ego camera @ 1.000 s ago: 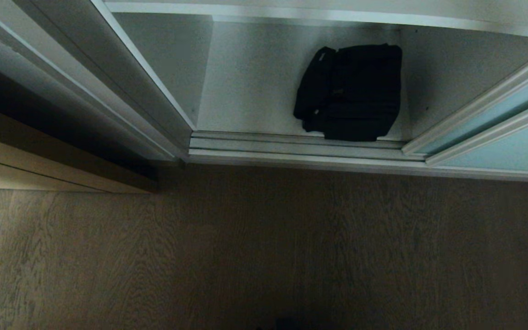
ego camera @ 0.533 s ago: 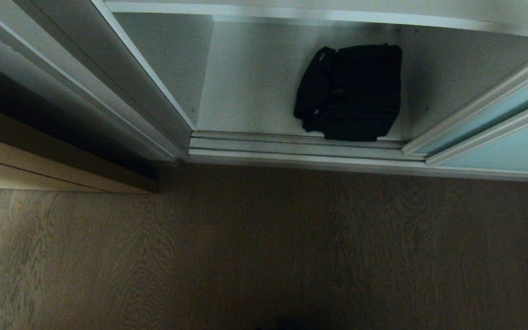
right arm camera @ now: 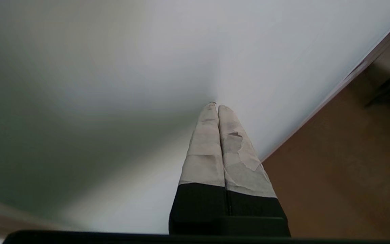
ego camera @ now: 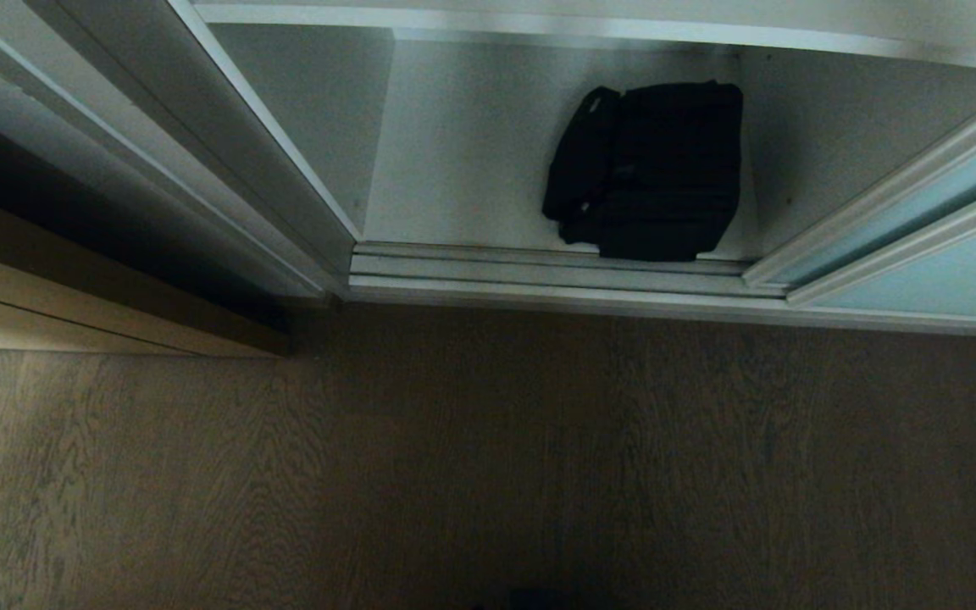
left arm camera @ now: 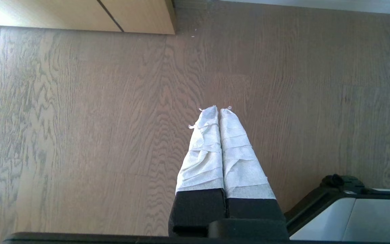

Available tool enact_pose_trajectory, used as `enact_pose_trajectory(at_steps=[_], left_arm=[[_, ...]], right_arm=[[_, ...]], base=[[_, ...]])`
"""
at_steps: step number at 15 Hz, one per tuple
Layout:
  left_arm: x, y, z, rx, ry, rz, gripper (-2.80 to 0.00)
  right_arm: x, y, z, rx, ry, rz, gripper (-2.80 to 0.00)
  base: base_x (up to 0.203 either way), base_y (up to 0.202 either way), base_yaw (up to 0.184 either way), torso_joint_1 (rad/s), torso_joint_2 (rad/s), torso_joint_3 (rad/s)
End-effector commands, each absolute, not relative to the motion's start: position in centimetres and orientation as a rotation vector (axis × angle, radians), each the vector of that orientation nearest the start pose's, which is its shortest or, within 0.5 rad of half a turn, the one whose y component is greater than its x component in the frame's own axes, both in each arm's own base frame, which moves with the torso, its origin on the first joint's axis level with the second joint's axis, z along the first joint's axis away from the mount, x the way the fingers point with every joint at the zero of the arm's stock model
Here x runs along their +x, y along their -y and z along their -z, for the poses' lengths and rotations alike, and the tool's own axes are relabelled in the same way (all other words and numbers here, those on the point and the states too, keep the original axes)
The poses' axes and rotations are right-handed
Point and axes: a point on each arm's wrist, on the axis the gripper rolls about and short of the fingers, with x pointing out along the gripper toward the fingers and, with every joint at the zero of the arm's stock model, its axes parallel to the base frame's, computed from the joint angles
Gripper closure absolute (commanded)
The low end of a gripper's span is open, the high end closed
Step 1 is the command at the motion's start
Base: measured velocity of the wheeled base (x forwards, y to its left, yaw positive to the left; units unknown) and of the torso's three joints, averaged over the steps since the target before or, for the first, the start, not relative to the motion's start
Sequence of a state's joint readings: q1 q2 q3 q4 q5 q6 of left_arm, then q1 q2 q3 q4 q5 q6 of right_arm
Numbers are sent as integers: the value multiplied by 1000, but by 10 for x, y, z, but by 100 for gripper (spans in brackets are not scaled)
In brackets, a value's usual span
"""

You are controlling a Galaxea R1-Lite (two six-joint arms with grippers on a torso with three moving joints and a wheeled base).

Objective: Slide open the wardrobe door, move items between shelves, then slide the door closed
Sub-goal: Close the door

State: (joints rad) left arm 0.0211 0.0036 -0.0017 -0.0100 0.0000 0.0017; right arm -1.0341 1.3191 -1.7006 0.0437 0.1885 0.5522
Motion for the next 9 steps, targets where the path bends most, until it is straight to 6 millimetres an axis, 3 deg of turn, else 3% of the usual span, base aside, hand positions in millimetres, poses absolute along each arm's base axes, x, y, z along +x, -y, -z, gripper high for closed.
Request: enact_pose_trajectory(at_steps=[1,6,9], left_arm=[[-23,0,-77,2,9,-21,0],[-23,0,-77,2,8,-21,0],[-23,0,-77,2,9,-21,0]], right_arm=[[88,128,-457,349,478,685,0],[104,134,-453,383,438,615,0],[107,123,-456,395,439,553,0]], base=[[0,0,0,0,0,0],[0,0,0,0,0,0],[0,0,0,0,0,0]])
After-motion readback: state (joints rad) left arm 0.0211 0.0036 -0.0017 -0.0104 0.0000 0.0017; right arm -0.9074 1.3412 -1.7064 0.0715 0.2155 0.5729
